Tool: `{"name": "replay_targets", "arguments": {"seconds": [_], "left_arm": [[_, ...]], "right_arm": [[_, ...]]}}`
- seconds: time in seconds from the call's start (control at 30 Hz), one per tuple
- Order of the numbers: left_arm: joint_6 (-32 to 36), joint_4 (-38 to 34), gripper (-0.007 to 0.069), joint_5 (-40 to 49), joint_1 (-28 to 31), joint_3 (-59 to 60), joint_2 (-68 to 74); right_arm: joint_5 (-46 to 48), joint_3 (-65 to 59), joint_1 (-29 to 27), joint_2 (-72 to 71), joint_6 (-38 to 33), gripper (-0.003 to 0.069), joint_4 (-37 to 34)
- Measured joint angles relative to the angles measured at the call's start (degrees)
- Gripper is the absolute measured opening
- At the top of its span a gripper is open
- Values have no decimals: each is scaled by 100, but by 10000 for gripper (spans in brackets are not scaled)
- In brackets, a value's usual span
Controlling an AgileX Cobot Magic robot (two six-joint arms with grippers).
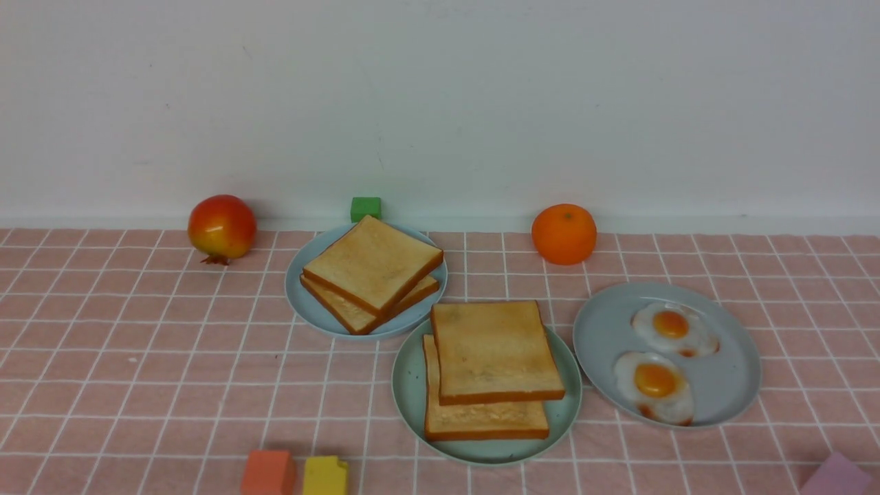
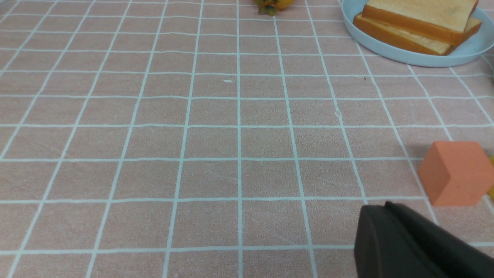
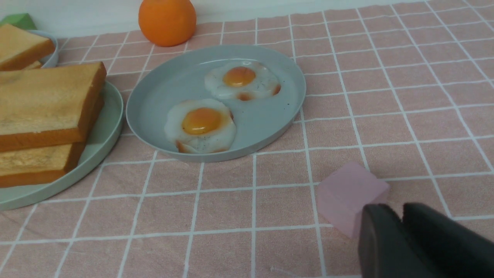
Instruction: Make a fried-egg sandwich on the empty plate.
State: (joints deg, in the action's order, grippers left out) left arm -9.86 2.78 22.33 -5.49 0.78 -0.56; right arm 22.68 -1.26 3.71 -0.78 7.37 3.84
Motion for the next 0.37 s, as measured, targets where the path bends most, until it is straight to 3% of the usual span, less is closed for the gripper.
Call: {"name": "replay_targets", "arguments": {"seconds": [0.37], "left_arm": [[0,0,47,0,0,0,0]], "right_arm": [[0,0,0,0,5,132,0]]}}
